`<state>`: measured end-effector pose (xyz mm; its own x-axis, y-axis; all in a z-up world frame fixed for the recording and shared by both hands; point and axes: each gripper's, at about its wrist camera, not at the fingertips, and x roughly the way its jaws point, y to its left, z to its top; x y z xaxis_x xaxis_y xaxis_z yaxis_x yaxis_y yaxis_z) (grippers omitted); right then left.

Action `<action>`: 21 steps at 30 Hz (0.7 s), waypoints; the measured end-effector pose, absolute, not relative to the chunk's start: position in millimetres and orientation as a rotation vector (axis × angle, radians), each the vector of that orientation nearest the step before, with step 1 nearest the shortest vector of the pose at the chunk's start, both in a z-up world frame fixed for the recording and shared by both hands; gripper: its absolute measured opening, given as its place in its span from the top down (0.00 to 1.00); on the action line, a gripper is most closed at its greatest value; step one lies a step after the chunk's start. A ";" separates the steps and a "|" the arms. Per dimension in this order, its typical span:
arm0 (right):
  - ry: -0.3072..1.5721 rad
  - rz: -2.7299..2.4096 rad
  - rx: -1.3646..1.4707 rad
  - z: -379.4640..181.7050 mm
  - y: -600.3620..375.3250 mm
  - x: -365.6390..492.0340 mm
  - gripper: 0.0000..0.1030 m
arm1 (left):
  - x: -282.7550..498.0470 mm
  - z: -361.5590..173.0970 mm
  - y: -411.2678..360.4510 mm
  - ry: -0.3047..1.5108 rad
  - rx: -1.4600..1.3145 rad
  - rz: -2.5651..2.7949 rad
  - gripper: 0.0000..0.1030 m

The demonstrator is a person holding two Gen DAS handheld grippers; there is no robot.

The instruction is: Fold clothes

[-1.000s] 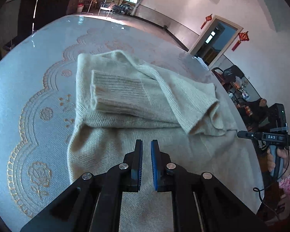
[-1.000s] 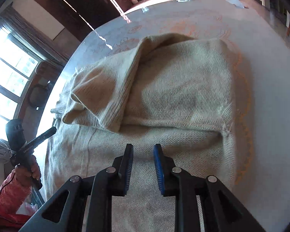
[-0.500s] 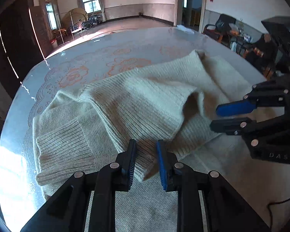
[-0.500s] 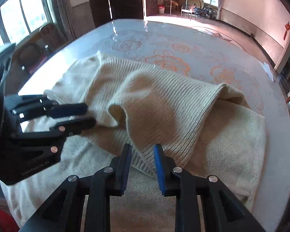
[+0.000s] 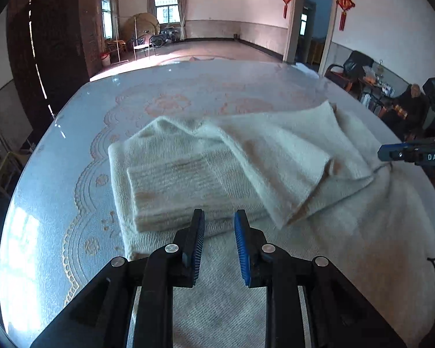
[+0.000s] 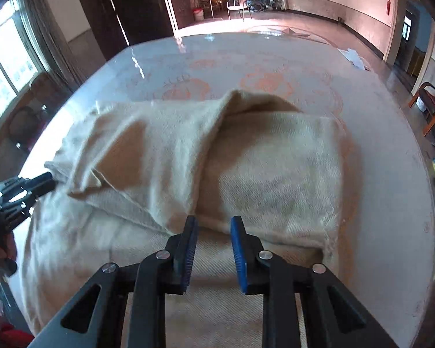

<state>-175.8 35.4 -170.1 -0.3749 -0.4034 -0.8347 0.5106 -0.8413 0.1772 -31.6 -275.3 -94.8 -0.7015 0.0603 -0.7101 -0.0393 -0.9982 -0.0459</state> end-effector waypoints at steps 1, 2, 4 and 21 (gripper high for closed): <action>0.124 -2.216 1.287 -165.6 25.1 -181.8 0.78 | -40.8 -87.3 -269.9 -0.049 -1.149 2.858 0.75; 0.104 -2.210 1.274 -162.5 13.8 -188.6 0.78 | -50.0 -79.9 -264.5 -0.056 -1.107 2.866 0.70; 0.071 -2.195 1.276 -162.8 -9.9 -204.5 0.78 | -75.4 -77.4 -242.8 -0.020 -1.076 2.830 0.64; 0.671 -2.050 1.282 -198.9 -12.8 -175.6 0.78 | -38.0 -118.4 -256.3 0.246 -1.259 2.528 0.56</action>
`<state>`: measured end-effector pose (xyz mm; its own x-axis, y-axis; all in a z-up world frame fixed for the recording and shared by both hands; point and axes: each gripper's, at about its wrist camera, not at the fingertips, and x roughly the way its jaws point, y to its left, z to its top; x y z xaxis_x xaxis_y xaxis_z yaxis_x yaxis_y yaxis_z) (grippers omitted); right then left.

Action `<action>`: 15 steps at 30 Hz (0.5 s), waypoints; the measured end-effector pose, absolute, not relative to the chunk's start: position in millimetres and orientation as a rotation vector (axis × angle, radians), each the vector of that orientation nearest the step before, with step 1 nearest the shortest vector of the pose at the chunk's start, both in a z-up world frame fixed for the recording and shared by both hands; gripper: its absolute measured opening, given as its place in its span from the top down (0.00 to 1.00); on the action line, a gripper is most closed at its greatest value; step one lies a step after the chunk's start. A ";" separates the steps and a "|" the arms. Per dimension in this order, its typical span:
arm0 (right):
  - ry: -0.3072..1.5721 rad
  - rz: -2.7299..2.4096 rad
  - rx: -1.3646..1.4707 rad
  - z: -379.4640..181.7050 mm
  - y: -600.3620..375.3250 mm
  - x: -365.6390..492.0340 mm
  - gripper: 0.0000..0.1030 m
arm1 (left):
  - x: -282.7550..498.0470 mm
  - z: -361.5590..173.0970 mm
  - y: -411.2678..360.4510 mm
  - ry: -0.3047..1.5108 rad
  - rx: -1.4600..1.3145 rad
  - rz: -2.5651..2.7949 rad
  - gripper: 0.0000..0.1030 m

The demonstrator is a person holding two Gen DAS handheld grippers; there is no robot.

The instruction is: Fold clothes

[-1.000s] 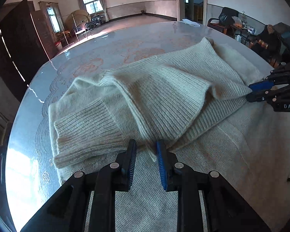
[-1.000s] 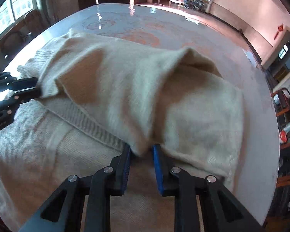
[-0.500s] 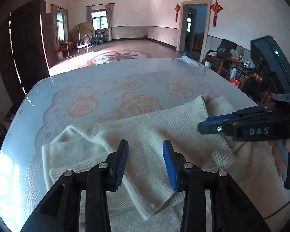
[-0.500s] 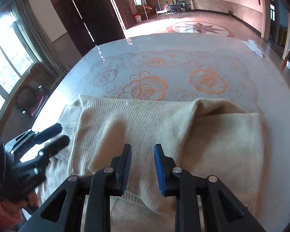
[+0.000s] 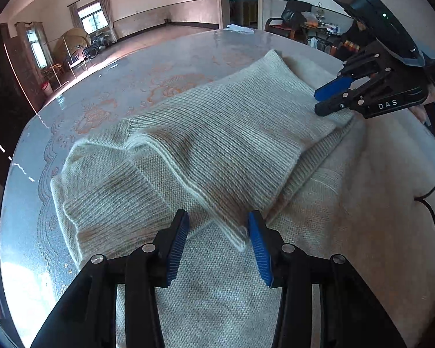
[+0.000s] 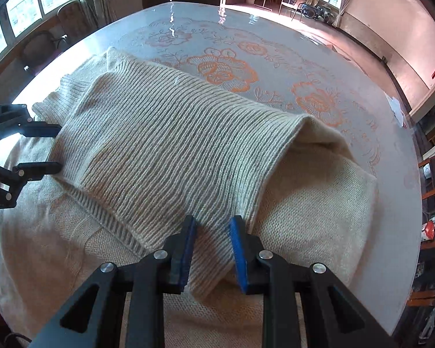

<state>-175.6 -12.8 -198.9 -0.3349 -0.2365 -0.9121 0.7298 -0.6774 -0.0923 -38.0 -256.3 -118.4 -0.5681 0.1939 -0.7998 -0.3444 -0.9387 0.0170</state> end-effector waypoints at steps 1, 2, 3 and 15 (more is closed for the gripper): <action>0.636 -2.063 1.252 -190.6 -14.9 -174.3 0.77 | -41.1 -110.1 -259.2 0.205 -1.223 2.556 0.56; 0.601 -2.076 1.221 -182.2 -17.0 -173.0 0.76 | -44.8 -101.2 -261.9 0.161 -1.180 2.587 0.56; 0.566 -2.088 1.191 -173.9 -19.1 -171.7 0.75 | -53.2 -94.5 -259.7 0.141 -1.151 2.623 0.56; 0.587 -2.042 1.232 -206.2 -43.5 -152.7 0.73 | -78.4 -127.6 -223.7 0.280 -1.204 2.572 0.50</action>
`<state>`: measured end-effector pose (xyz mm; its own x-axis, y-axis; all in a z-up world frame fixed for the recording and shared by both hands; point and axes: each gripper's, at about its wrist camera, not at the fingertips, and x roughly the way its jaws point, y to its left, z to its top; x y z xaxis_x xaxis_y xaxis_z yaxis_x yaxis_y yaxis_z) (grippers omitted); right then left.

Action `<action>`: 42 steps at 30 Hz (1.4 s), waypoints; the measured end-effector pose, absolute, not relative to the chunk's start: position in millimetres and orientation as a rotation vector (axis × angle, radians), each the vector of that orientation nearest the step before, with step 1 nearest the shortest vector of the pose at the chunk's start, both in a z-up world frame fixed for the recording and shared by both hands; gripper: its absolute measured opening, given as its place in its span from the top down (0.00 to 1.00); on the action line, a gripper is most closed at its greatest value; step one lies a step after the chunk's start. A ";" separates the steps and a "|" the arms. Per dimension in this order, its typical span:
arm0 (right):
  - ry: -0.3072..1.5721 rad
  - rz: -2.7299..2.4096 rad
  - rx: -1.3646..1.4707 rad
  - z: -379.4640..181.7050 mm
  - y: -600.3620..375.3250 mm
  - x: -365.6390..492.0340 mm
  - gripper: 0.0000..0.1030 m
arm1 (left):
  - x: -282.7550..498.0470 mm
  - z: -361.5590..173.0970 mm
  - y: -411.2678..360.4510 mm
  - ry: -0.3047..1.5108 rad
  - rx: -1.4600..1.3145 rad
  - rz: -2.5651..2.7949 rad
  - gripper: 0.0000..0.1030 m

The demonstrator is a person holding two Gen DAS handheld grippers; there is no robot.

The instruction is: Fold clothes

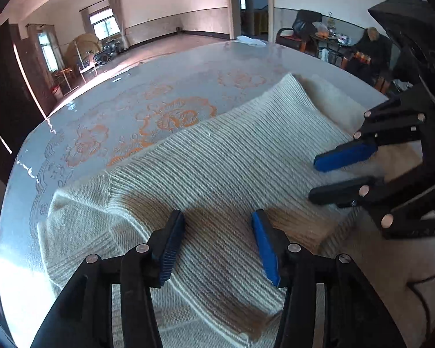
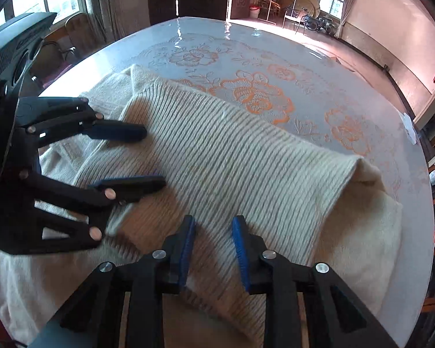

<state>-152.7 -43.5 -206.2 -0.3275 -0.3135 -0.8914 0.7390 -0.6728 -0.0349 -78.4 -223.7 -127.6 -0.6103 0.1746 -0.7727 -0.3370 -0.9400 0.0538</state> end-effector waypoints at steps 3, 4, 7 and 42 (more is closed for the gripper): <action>0.563 -2.002 1.265 -204.4 -17.6 -140.1 0.73 | -68.4 -115.2 -229.0 0.288 -1.157 2.576 0.50; 0.561 -2.001 1.265 -200.1 -12.6 -140.3 0.73 | -68.7 -108.8 -229.4 0.289 -1.129 2.596 0.50; 0.507 -2.071 1.190 -175.6 -6.7 -153.1 0.73 | -77.5 -90.2 -230.9 0.297 -1.053 2.700 0.41; 0.207 -2.229 1.162 -147.5 7.4 -161.5 0.66 | -76.2 -112.7 -213.3 0.283 -1.161 2.900 0.19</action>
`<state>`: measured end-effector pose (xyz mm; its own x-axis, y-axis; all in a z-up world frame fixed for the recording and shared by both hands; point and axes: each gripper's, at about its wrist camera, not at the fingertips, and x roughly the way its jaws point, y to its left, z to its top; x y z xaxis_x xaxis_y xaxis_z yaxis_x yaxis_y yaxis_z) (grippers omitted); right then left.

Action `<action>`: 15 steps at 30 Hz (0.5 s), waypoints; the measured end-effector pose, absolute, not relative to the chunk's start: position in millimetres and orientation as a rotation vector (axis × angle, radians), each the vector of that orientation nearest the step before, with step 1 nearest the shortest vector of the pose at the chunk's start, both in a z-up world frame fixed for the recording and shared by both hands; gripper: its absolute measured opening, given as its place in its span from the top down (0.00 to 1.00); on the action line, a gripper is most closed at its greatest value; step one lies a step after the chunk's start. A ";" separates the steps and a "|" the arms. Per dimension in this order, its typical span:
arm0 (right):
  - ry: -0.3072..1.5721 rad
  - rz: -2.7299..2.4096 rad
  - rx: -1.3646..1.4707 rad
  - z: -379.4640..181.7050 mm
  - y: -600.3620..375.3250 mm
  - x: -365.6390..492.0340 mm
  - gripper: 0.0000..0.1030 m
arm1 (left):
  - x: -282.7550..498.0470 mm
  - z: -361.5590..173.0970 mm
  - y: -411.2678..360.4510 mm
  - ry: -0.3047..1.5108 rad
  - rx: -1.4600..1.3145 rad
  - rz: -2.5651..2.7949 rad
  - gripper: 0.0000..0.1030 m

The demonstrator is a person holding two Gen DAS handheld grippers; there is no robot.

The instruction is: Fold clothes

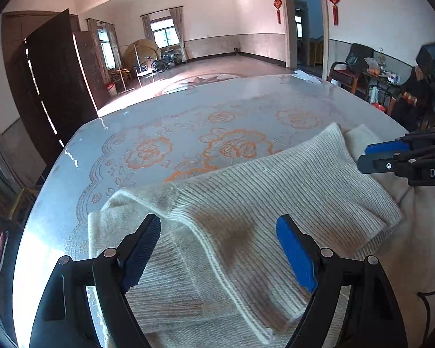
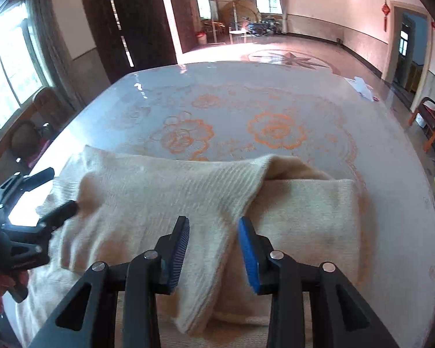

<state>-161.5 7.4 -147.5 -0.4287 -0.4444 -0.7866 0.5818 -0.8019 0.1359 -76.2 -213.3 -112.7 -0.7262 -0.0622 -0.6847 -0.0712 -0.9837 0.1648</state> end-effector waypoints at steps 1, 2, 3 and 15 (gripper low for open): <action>0.256 -2.187 1.157 -152.3 -3.0 -157.0 0.67 | -76.8 -121.3 -201.9 0.378 -1.192 2.867 0.19; 0.319 -2.151 1.158 -159.7 -12.3 -155.3 0.67 | -76.7 -132.6 -191.5 0.488 -1.233 2.831 0.19; 0.387 -2.125 1.170 -167.6 -20.3 -151.3 0.67 | -72.2 -139.6 -184.4 0.572 -1.205 2.837 0.19; -0.015 -2.016 1.243 -150.0 96.2 -122.5 0.65 | 46.2 -99.2 -240.9 0.008 -1.273 2.983 0.19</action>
